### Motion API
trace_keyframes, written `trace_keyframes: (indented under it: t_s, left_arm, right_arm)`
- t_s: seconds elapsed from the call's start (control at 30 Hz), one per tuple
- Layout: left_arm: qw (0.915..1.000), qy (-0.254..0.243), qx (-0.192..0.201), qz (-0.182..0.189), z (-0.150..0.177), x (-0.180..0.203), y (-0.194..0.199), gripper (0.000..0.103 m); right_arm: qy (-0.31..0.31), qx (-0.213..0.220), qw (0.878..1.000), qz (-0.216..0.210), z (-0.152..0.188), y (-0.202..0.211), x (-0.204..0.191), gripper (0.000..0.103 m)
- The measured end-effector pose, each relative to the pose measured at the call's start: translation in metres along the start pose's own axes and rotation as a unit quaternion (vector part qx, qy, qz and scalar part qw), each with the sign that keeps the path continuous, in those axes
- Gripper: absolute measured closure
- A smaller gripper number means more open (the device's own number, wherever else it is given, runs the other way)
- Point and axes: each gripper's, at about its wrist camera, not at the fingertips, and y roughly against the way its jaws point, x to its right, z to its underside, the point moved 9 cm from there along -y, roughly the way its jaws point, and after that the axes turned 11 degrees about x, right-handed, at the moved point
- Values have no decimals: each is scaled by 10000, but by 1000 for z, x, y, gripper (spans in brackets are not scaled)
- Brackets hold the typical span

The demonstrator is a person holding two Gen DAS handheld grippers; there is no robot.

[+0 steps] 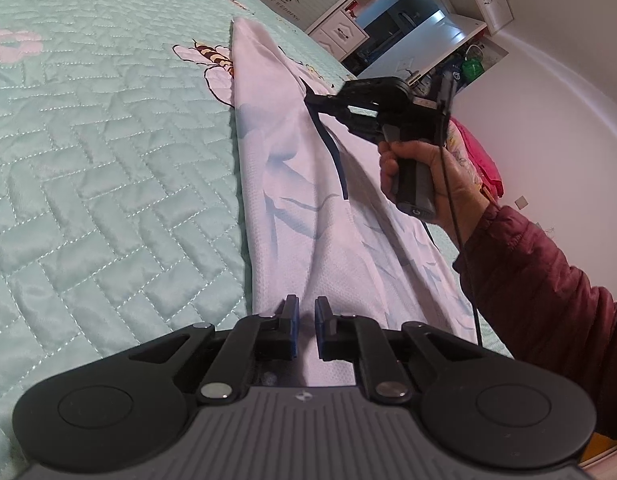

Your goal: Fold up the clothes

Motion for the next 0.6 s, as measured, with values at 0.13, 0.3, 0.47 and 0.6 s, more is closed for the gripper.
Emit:
trace_keyframes:
  t_s: [0.13, 0.3, 0.47, 0.6]
  left_arm:
    - [10000, -61, 0, -46, -1, 1, 0, 92]
    - [9998, -18, 177, -74, -9, 10, 11, 83]
    - [9968, -171, 647, -435, -26, 13, 32, 66]
    - [9948, -89, 545, -851, -28, -4, 24, 64]
  right_arm:
    - [-474, 54, 9985, -270, 11, 31, -1, 85]
    - [-797, -564, 9927, -711, 67, 83, -15, 85]
    - [-797, -789, 9900, -861, 113, 124, -32, 75]
    - [-911, -824, 9883, -904, 138, 139, -40, 75]
